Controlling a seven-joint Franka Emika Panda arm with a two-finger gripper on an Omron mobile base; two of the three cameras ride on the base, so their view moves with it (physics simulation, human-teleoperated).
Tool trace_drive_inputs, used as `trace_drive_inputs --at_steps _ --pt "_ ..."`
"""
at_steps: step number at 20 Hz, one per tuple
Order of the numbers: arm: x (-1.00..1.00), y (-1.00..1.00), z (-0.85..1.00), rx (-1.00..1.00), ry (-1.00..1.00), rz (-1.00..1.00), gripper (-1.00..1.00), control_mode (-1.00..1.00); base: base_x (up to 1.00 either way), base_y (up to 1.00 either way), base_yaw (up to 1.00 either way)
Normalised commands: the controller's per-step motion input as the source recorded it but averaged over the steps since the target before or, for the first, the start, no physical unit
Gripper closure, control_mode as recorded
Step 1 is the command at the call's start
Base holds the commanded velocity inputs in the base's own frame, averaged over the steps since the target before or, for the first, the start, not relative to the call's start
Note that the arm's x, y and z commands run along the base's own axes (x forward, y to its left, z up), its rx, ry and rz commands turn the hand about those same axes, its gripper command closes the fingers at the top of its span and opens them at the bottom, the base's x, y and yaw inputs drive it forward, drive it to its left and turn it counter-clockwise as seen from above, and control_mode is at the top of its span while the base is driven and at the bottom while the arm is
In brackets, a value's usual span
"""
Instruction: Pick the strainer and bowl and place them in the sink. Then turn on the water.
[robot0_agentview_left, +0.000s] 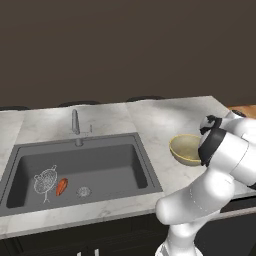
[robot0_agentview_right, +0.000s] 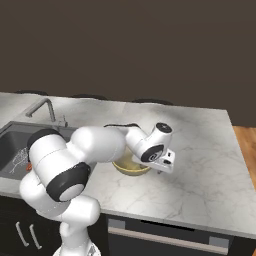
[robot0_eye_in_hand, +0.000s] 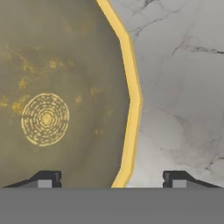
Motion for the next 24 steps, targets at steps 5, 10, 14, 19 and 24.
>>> trace_drive_inputs --at_steps 5,10,14,19,24 --pt "0.0 0.15 -0.05 0.0 0.0 0.0 1.0 -1.0 0.0 0.0 0.0" --pt "0.0 0.01 0.0 0.0 0.0 0.0 1.0 -1.0 0.0 0.0 0.0" --pt "0.0 0.0 0.0 0.01 0.0 0.0 1.0 -1.0 0.0 0.0 0.0" --pt "-0.01 0.0 0.2 0.05 0.0 -0.04 1.0 -1.0 0.0 0.0 0.0" --pt "-0.06 -0.06 0.28 0.06 0.0 -0.03 1.0 -1.0 0.0 0.0 0.0"
